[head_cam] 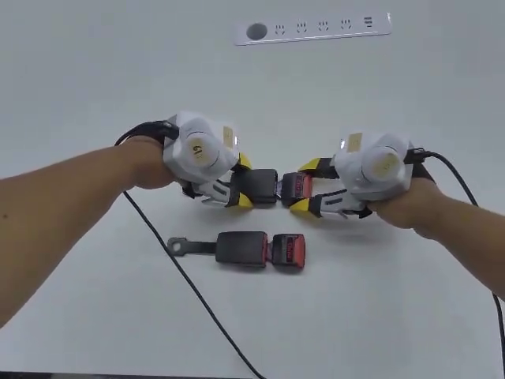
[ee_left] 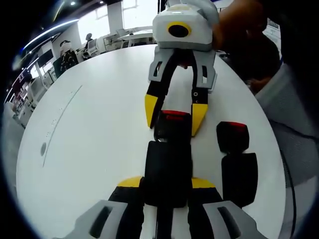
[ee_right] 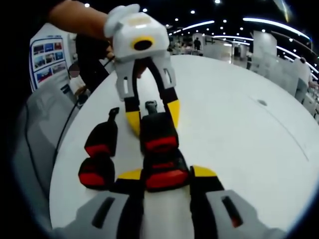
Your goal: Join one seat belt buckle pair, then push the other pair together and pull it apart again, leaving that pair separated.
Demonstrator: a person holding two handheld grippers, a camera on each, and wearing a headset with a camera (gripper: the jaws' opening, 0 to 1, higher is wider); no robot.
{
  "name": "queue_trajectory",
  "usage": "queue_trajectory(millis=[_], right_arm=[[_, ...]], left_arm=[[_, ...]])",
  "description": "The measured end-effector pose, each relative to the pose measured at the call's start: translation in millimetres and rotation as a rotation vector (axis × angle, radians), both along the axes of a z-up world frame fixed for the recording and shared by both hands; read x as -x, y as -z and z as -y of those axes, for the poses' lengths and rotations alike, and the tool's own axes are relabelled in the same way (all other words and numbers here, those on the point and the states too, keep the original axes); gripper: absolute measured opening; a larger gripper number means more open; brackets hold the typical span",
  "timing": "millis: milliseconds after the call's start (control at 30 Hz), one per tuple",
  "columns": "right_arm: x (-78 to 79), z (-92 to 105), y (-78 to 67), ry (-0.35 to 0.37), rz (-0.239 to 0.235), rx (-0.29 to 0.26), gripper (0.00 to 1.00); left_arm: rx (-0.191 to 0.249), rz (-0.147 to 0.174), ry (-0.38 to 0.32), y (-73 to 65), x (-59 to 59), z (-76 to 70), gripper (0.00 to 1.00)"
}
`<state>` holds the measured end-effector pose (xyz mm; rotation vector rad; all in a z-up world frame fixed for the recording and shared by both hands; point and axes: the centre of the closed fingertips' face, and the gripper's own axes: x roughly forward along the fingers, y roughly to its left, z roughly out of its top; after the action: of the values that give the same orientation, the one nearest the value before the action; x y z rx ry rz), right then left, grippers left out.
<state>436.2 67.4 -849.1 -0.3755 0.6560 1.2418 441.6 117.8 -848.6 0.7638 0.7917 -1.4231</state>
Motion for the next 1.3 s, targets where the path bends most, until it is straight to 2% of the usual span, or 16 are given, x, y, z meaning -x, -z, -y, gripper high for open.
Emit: queue_trajectory(millis=[1033,1300], right_arm=[[-0.5,-1.1,2.7,0.010,0.011,0.018,0.35],[-0.5,-1.2,3.9,0.008,0.016,0.014,0.36]], left_arm=[[0.004,-0.001,0.022,4.7,-2.2,-4.9,0.35],[0.008,-0.002,0.021,1.9,0.0,-3.5,0.35]])
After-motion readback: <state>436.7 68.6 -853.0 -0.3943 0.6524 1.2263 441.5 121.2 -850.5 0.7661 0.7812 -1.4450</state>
